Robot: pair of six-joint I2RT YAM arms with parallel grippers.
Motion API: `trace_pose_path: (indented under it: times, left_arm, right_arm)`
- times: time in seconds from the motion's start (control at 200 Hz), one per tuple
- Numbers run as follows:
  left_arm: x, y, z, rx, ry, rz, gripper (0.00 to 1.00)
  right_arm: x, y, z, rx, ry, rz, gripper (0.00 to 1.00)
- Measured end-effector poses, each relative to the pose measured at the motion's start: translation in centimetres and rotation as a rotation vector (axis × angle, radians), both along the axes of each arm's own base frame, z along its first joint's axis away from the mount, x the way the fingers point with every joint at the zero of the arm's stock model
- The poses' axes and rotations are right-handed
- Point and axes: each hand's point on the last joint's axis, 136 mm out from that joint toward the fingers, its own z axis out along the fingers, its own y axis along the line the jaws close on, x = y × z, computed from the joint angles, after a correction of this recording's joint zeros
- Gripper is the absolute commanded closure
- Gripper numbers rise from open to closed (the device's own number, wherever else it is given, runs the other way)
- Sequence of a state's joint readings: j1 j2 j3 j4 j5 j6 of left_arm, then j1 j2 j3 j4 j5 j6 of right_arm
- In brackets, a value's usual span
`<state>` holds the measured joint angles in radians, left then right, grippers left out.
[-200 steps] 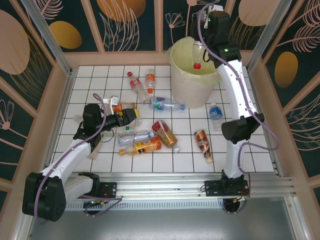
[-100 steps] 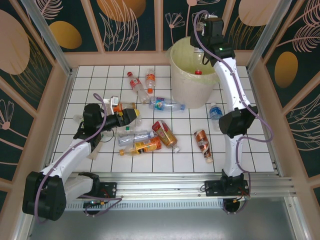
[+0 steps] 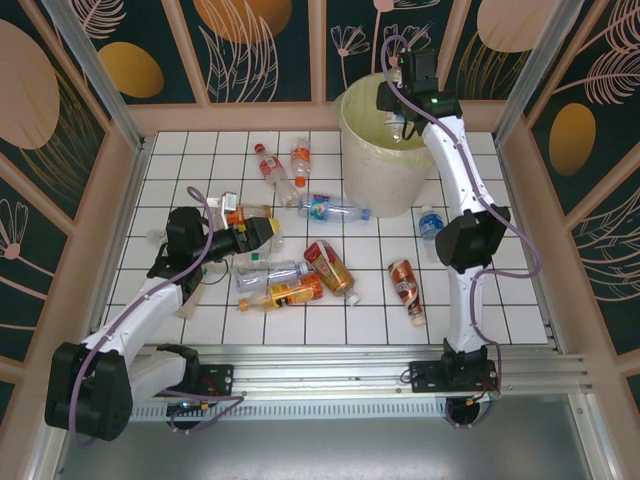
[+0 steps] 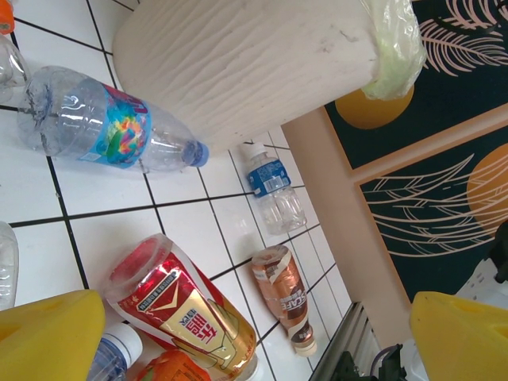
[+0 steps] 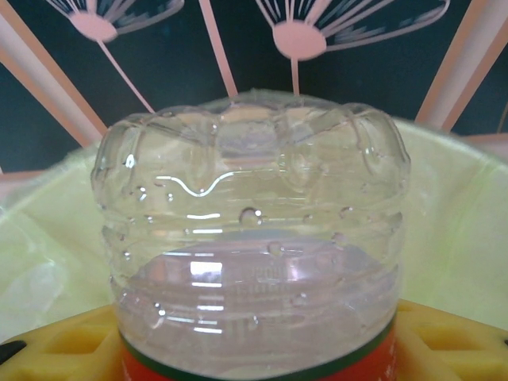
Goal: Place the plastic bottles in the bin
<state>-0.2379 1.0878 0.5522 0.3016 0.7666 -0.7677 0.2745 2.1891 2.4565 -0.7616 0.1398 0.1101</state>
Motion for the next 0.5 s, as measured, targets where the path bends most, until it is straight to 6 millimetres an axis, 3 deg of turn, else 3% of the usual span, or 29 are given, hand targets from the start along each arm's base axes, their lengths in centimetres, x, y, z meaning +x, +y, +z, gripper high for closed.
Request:
trace_pose_path:
  times: [0.5]
  left_arm:
    - [0.0,0.0,0.0,0.0,0.0,0.0,0.01]
  right_arm:
    - [0.1,0.0,-5.7,-0.022,0.149,0.011,0.39]
